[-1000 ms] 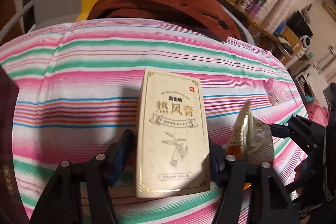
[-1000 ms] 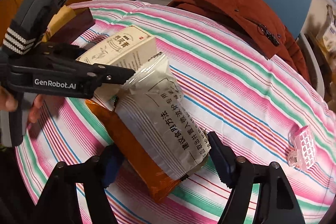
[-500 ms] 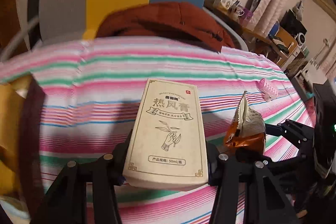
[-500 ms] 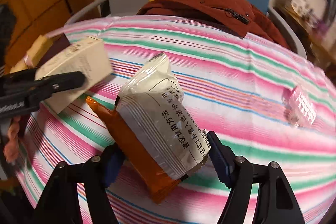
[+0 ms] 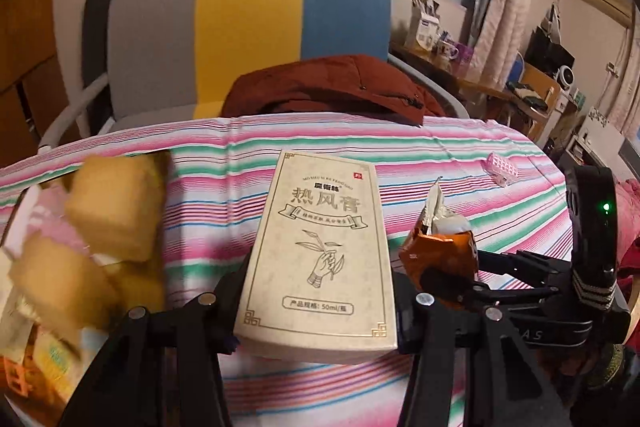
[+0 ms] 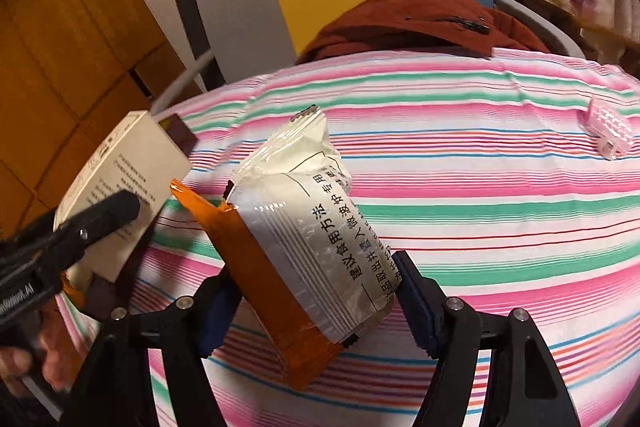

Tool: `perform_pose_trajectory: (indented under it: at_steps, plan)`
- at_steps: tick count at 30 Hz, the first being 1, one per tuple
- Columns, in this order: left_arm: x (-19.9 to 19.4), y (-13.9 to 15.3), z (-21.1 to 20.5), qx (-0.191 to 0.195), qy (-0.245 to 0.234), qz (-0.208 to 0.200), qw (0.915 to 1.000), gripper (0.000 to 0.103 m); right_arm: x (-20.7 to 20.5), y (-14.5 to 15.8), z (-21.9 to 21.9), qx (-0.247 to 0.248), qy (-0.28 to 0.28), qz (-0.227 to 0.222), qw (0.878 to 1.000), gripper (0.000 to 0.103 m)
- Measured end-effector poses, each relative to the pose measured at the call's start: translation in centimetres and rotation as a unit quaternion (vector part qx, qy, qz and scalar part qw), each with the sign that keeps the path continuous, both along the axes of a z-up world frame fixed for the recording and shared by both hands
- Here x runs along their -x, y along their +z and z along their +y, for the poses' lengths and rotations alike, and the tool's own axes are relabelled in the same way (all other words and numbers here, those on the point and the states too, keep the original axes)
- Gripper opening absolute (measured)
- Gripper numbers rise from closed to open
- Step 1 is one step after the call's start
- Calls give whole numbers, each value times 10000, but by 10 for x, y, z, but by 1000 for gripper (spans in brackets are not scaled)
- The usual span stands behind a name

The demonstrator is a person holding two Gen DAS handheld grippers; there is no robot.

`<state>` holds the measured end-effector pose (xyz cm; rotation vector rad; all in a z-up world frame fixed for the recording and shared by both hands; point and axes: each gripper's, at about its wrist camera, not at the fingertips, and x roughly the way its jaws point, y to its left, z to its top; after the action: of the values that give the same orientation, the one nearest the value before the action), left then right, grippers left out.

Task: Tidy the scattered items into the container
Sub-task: 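Carry the cream box and orange packet with both tools toward the gold tray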

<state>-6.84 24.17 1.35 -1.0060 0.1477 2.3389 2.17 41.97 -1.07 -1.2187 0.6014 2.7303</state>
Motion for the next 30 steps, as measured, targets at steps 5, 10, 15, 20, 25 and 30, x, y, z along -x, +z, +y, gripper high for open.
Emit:
perform_pose_trajectory:
  at_steps: [5, 10, 15, 20, 25, 30]
  plan:
    - [-5, 13, -45, -87, 274, 185, 9994, 53, 14, 20, -38, 126, 234, 387, 9989, 72]
    - [-1, 23, -96, -189, 720, 310, 9967, 53, 33, 40, -81, 201, 611, 728, 9953, 72]
    - [4, 26, -144, -161, 1195, 477, 9916, 53, 53, 58, -125, 276, 1011, 971, 9897, 72]
    - [9, 14, -183, -83, 1560, 482, 9865, 53, 76, 68, -165, 225, 1353, 1054, 9849, 72]
    - [11, -2, -208, -10, 1733, 450, 9838, 53, 96, 69, -190, 63, 1529, 1013, 9830, 72]
    - [14, -14, -216, -16, 1768, 423, 9833, 52, 116, 62, -210, -403, 1482, 765, 9852, 72]
